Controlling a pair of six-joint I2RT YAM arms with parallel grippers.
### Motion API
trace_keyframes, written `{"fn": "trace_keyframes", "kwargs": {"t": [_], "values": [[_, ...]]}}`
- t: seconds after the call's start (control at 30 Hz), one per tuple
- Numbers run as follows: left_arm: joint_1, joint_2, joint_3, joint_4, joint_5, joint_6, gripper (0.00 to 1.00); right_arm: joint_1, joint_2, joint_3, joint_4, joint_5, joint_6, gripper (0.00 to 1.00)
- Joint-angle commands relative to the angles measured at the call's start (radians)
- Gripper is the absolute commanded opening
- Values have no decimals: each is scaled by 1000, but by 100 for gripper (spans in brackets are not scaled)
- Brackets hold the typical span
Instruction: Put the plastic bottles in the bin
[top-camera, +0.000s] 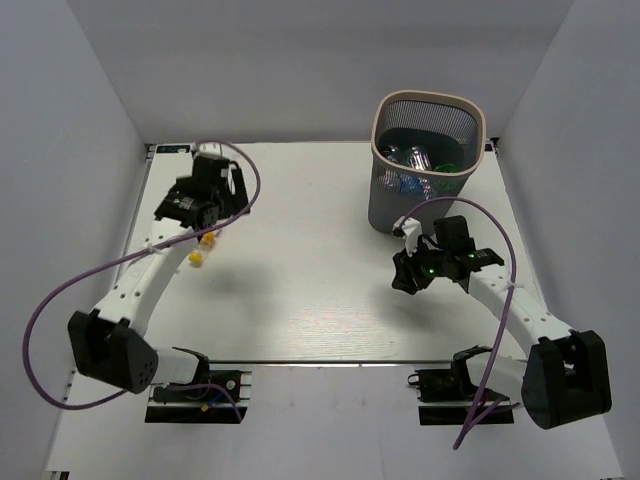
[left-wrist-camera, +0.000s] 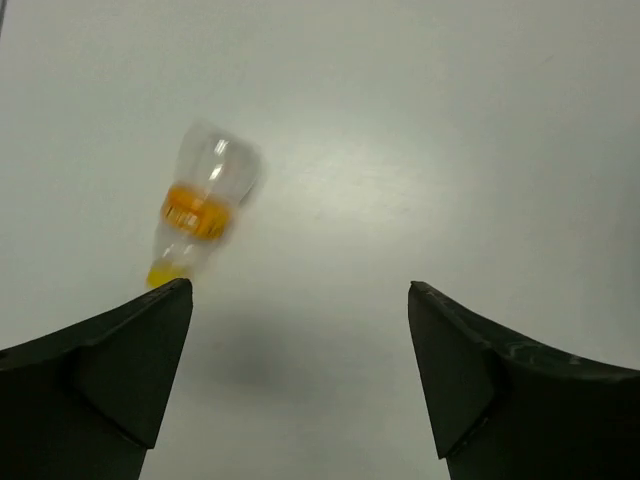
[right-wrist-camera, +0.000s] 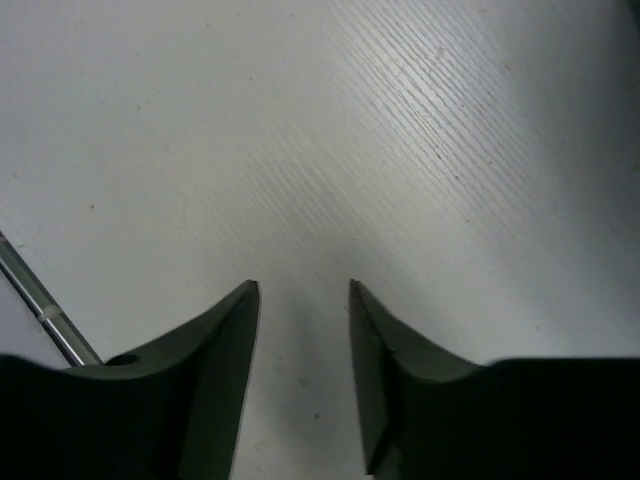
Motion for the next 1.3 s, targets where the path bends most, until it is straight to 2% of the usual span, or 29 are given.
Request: {"fn": "trace_keyframes", "kwargs": {"t": [0.0, 0.17, 0.37, 0.43, 0.77, 0.87, 0.9, 0.93, 0.97, 1.0, 1.07, 1.1, 1.17, 1.2, 1.27], "values": [[45, 32, -148, -165, -97, -25, 99, 21, 10, 49, -15, 72, 54, 51], [117, 99, -242, -99, -88, -15, 99, 31, 8, 41, 2, 100, 78, 70], [197, 228, -204, 18, -66, 73, 99, 27, -18, 44, -3, 127, 87, 71], [221, 289, -181, 57, -37, 154, 99, 26, -13, 46, -11, 136, 83, 71], [275, 495, -139, 143, 93, 297, 99, 20, -4, 67, -55, 138, 52, 71], [284, 518, -130, 154, 136, 297, 88, 20, 3, 76, -64, 129, 49, 71], [284, 518, -130, 169, 157, 297, 76, 20, 3, 79, -69, 124, 49, 71], [284, 518, -130, 169, 167, 297, 30, 17, 5, 82, -73, 120, 45, 70], [284, 502, -130, 181, 185, 297, 14, 15, 3, 82, -80, 103, 40, 60], [284, 456, -130, 203, 212, 288, 6, 15, 5, 82, -80, 95, 37, 51], [258, 396, -103, 212, 304, 277, 5, 11, 10, 87, -81, 57, 15, 26], [258, 348, -89, 221, 417, 253, 2, 7, 11, 87, -95, 48, 3, 0], [249, 301, -69, 258, 537, 207, 0, 9, 17, 84, -93, 44, -5, 0], [240, 275, -69, 335, 662, 180, 0, 7, 22, 79, -92, 46, -9, 0], [223, 201, -79, 449, 786, 67, 0, 4, 36, 79, -89, 69, -2, 0]]}}
